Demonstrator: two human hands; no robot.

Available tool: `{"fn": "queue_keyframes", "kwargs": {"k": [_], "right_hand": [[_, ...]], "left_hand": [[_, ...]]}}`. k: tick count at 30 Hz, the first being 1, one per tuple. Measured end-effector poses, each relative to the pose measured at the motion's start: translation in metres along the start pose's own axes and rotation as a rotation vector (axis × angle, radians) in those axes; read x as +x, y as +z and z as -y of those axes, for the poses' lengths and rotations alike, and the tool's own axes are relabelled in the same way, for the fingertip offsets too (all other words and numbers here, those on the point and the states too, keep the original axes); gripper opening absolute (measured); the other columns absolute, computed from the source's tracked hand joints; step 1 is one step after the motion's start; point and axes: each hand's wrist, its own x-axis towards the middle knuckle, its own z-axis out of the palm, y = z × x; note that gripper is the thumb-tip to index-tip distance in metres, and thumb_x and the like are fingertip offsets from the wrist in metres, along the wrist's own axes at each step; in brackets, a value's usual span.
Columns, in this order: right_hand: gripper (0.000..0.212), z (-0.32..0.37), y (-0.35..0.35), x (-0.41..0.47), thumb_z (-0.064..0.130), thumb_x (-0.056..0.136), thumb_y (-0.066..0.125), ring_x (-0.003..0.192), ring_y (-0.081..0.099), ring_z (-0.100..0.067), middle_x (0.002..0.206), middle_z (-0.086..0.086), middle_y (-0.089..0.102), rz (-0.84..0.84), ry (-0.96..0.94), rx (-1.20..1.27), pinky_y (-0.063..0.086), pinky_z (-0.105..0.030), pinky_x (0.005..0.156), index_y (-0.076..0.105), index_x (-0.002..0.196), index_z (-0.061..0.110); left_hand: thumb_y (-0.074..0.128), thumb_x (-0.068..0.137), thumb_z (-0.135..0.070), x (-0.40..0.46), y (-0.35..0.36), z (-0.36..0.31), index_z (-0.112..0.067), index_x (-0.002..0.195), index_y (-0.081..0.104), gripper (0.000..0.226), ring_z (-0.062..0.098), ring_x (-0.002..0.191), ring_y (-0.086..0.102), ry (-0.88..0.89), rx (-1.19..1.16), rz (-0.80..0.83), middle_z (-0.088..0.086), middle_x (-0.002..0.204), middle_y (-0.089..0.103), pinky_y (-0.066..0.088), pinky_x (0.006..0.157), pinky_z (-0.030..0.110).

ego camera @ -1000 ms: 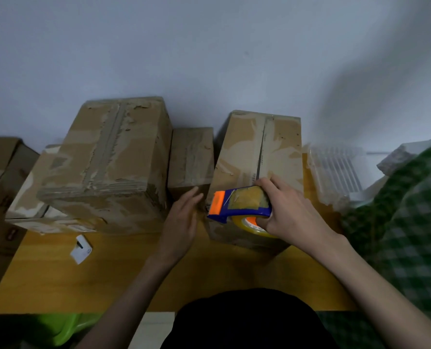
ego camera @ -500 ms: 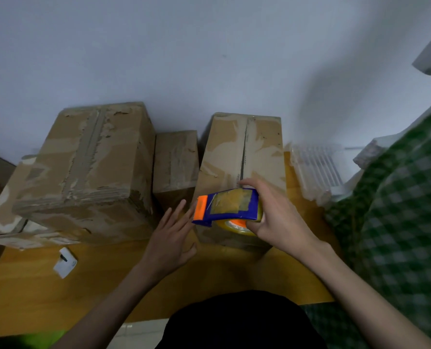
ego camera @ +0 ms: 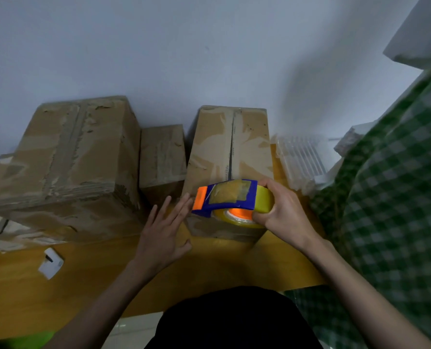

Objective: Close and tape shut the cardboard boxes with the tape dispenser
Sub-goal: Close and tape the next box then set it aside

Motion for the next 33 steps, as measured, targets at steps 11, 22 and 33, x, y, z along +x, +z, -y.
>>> {"fn": "queue_keyframes", "kwargs": {"k": [11,22,33], "right_hand": [[0.058,-0.033,-0.056,-0.027,0.000,0.072,0.085,0.097,0.060,-0.004,0.109,0.005,0.062,-0.098,0.090,-0.002,0.045,-0.013,0.076,0.056,0.117,0.021],[0.061,-0.041,-0.044,-0.029,-0.005,0.075,0.081,0.098,0.059,0.004,0.109,0.018,0.060,-0.146,0.091,0.136,0.047,-0.017,0.076,0.052,0.114,0.032],[0.060,-0.030,-0.028,-0.018,-0.003,0.075,0.080,0.104,0.056,0.006,0.111,0.021,0.057,-0.157,0.067,0.142,0.047,-0.015,0.078,0.052,0.116,0.031]], "left_hand": [[0.047,0.079,-0.064,-0.001,-0.005,-0.008,-0.031,0.162,0.004,0.099,0.027,0.156,0.001,-0.025,0.063,0.037,-0.013,0.169,-0.002,0.020,0.122,0.057],[0.047,0.084,-0.065,0.008,-0.007,-0.040,-0.018,0.162,-0.001,0.103,0.020,0.155,-0.014,0.053,0.031,0.022,0.001,0.170,-0.009,0.002,0.126,0.046],[0.047,0.089,-0.064,0.034,0.004,-0.074,-0.018,0.159,-0.017,0.106,0.010,0.150,-0.027,0.035,-0.076,0.053,-0.001,0.167,-0.023,-0.006,0.126,0.035]]}}
